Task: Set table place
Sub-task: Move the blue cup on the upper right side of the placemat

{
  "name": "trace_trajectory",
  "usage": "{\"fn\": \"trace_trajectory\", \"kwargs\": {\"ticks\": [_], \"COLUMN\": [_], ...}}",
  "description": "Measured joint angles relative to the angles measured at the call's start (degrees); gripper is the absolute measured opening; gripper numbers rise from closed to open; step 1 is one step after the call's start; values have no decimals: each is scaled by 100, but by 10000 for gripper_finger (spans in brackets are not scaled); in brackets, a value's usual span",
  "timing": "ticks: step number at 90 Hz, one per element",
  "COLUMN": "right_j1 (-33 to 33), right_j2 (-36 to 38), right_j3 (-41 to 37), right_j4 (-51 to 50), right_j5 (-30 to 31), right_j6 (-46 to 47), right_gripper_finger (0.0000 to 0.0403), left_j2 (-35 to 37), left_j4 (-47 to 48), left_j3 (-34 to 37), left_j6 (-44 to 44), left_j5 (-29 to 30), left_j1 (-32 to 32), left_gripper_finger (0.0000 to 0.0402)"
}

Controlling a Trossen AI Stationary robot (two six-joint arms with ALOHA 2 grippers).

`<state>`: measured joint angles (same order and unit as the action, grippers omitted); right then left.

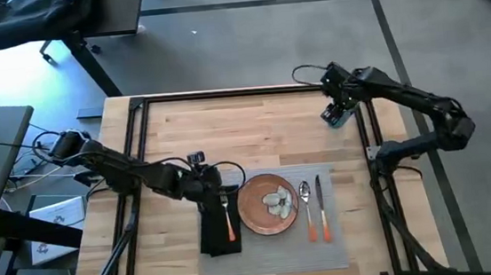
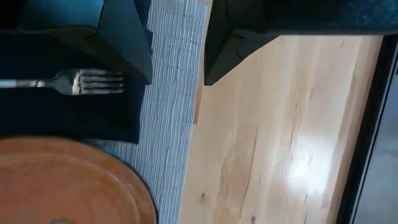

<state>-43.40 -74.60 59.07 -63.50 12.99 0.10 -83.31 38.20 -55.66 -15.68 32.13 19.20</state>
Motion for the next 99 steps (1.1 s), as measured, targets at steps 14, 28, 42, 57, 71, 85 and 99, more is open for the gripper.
{"fn": "trace_trajectory", "kwargs": {"ticks": [14, 28, 42, 57, 71, 85, 99], "right_j1": [116, 604, 1460, 2420, 3024, 3197, 3194], "right_j2": [-63, 224, 505, 386, 172, -100, -285], "right_j3": [2, 157, 208, 201, 199, 197, 216], "right_j4": [-50, -237, -215, -224, -150, -101, -27], "right_j5": [-433, -670, -954, -1001, -992, -955, -957], "right_j6": [-266, -243, 17, 388, 543, 654, 695], "right_gripper_finger": [31, 6, 2, 1, 1, 0, 6], "left_j2": [0, 0, -2, -2, -4, -4, -4], "left_j4": [-235, -241, -244, -252, -261, -259, -259], "left_j3": [0, 0, 0, 0, 0, 0, 0], "left_j6": [231, 229, 96, 77, 81, 79, 79], "left_j5": [4, 13, 16, 24, 29, 29, 25], "left_j1": [0, -23, -88, -140, -168, -168, -166], "left_gripper_finger": [131, 131, 131, 131, 131, 131, 131]}}
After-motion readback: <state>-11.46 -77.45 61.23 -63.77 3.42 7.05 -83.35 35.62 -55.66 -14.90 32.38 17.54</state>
